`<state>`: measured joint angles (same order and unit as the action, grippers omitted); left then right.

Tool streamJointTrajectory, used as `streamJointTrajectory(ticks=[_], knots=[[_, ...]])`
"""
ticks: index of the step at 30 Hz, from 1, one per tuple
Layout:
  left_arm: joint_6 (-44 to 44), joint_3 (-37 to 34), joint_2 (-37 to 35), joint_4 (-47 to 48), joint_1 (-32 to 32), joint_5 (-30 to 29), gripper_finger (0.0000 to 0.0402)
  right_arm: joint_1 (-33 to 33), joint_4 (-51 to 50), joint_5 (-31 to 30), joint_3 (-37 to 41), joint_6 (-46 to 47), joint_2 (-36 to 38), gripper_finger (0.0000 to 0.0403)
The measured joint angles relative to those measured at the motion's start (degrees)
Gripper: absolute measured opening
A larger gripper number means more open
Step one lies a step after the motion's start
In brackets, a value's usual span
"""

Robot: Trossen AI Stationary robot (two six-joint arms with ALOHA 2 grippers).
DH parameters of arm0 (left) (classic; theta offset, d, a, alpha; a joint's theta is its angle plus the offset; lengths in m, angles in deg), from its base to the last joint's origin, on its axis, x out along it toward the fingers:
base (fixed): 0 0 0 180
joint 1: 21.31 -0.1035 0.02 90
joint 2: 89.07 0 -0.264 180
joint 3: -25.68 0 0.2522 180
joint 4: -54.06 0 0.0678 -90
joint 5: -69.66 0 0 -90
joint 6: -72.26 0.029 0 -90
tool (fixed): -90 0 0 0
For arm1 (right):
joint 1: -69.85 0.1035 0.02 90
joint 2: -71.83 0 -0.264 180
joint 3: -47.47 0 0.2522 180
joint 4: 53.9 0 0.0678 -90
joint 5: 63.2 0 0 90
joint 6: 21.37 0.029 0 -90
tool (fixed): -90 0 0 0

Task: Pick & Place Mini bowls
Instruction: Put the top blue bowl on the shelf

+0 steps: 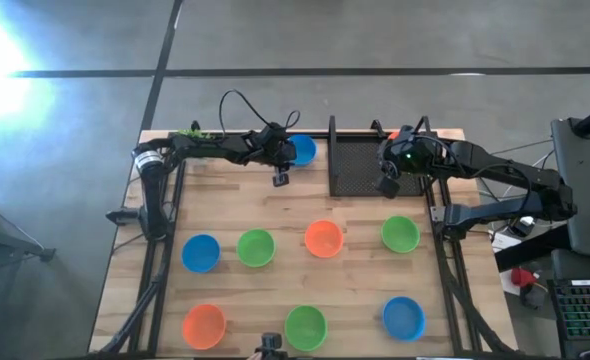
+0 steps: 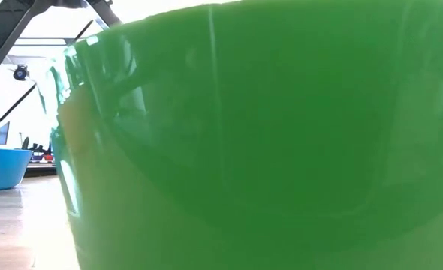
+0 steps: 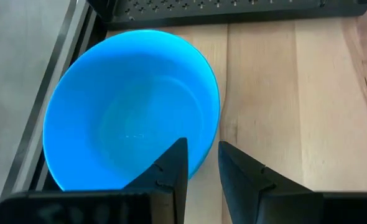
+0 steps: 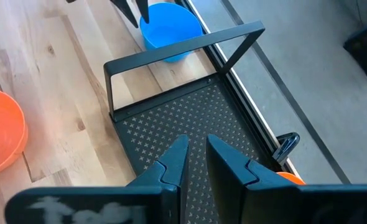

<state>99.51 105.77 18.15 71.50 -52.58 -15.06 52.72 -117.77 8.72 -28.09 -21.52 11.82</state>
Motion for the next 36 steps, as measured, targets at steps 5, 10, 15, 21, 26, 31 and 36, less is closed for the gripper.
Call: streamJointTrajectory(ticks=[5, 10, 15, 21, 26, 31, 36], knots=[[0.05, -0.11, 1.45, -0.29, 0.02, 0.01, 0.0090, 0.00, 0.04, 0.01, 0.00, 0.07, -0.02, 0.0052], [0.89, -0.14, 3.02, -0.60, 0.03, -1.38, 0.0090, 0.00, 0.13, 0.01, 0.00, 0.17, -0.02, 0.0052], [4.18, -0.15, 3.02, -0.64, 0.28, -2.49, 0.0071, 0.00, 0.13, 0.01, 0.00, 0.17, -0.02, 0.0052], [4.68, -0.15, 2.26, -0.65, 0.35, -3.84, 0.0007, 0.00, 0.14, 0.01, 0.00, 0.17, -0.02, 0.0052], [4.69, -0.15, 1.11, -0.13, 1.40, -5.43, 0.0002, 0.00, 1.08, 0.03, 0.00, -0.04, -0.02, 0.0052], [6.10, -0.15, -1.94, 1.20, 4.05, -11.16, 0.0001, 0.00, 2.76, 0.10, 0.05, -3.32, -0.02, 0.0052], [8.06, -0.15, -6.01, 2.20, 7.93, -18.74, 0.0001, 0.04, 8.47, 0.74, 1.70, -10.08, -0.09, 0.0052]])
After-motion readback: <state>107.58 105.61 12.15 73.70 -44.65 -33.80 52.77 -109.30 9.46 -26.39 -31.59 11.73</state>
